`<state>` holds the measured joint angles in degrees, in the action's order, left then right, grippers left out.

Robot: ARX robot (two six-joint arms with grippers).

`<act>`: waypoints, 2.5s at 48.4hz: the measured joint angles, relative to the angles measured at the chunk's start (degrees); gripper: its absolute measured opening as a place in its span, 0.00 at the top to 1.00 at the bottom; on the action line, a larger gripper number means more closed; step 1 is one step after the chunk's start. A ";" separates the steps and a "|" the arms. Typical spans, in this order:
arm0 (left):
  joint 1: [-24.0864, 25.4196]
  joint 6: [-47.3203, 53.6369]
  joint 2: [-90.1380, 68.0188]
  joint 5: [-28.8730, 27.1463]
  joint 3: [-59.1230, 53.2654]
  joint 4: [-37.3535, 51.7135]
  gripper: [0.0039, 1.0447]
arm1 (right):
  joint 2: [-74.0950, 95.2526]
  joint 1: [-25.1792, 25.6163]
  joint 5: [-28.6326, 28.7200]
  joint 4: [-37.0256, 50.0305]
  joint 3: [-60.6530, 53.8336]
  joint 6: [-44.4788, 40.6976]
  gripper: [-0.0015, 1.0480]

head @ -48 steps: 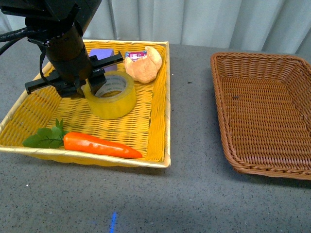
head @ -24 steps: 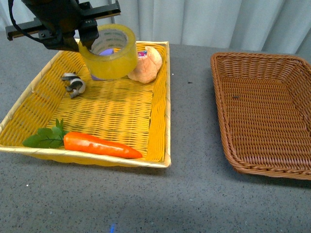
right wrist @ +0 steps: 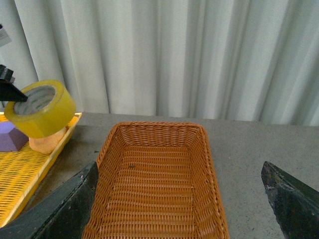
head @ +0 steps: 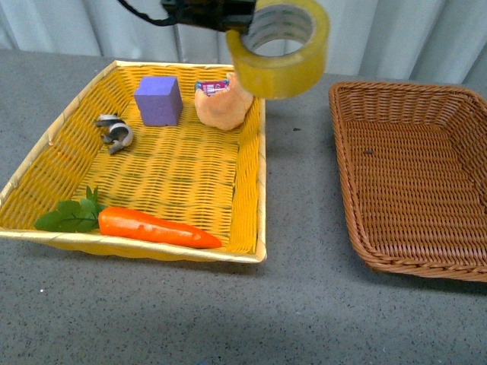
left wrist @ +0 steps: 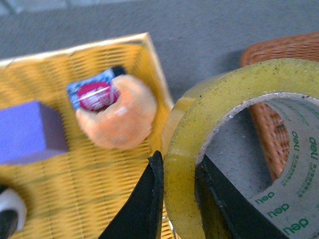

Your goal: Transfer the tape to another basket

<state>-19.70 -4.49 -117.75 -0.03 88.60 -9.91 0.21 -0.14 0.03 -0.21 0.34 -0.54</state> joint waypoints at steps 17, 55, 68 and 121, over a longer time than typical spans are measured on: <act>-4.50 17.57 -1.57 11.08 2.23 2.95 0.86 | 0.00 0.00 0.00 0.00 0.00 0.00 0.09; -7.78 44.96 -6.23 16.68 9.25 -3.85 0.86 | 0.00 0.00 -0.02 0.00 0.00 0.00 0.09; -7.58 45.40 -6.23 16.50 9.25 -3.82 0.86 | 7.93 4.66 12.94 -0.50 2.82 -7.13 0.09; -7.58 45.46 -6.25 16.61 9.25 -3.80 0.86 | 92.72 -8.02 4.31 1.90 51.06 0.87 0.09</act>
<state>-27.29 40.97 -124.01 16.58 97.84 -13.72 92.92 -8.16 4.34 1.69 51.40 0.34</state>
